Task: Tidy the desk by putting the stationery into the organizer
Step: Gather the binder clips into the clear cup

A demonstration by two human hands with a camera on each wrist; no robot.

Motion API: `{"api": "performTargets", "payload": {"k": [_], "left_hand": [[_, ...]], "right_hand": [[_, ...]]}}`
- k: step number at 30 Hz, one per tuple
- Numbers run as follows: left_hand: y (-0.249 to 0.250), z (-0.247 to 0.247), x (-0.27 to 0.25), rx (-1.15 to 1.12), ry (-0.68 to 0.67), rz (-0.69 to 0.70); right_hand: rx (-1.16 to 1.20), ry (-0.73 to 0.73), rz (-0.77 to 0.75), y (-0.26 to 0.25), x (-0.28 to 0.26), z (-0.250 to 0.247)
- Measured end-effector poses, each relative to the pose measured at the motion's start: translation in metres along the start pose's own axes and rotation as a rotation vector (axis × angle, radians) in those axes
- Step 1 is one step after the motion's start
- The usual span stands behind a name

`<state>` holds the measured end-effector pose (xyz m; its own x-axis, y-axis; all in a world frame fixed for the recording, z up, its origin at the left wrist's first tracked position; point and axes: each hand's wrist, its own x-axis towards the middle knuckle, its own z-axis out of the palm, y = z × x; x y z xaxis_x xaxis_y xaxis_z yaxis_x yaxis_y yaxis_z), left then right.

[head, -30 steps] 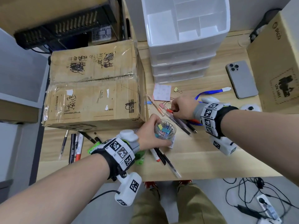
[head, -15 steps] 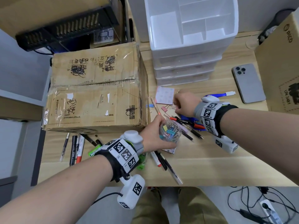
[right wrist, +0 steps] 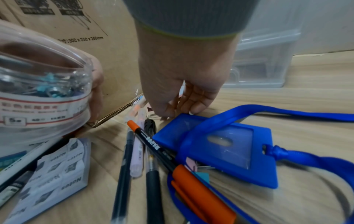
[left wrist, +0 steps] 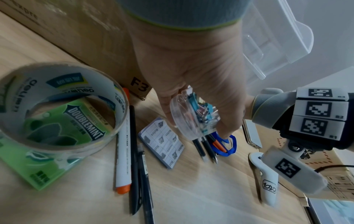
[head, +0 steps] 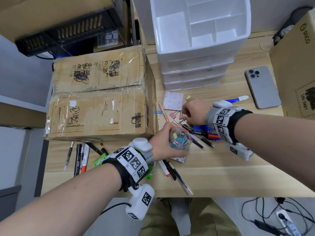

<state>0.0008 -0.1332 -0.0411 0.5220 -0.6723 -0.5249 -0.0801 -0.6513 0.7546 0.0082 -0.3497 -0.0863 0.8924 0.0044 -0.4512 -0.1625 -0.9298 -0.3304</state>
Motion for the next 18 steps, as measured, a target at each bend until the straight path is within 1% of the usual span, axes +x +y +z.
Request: {"api": "performTargets", "payload": {"k": [9, 12, 14, 18], "left_hand": [[-0.002, 0.0, -0.001, 0.02, 0.009, 0.005], [-0.002, 0.0, -0.002, 0.016, 0.01, 0.007], [-0.002, -0.001, -0.004, 0.012, 0.005, 0.006], [-0.003, -0.002, -0.006, 0.006, 0.003, 0.004]], "right_hand": [[0.093, 0.04, -0.091, -0.003, -0.004, 0.006], [0.056, -0.01, -0.16, -0.005, -0.001, 0.01], [0.016, -0.025, -0.169, -0.006, 0.001, 0.012], [0.016, -0.011, -0.157, -0.008, 0.003, 0.011]]}}
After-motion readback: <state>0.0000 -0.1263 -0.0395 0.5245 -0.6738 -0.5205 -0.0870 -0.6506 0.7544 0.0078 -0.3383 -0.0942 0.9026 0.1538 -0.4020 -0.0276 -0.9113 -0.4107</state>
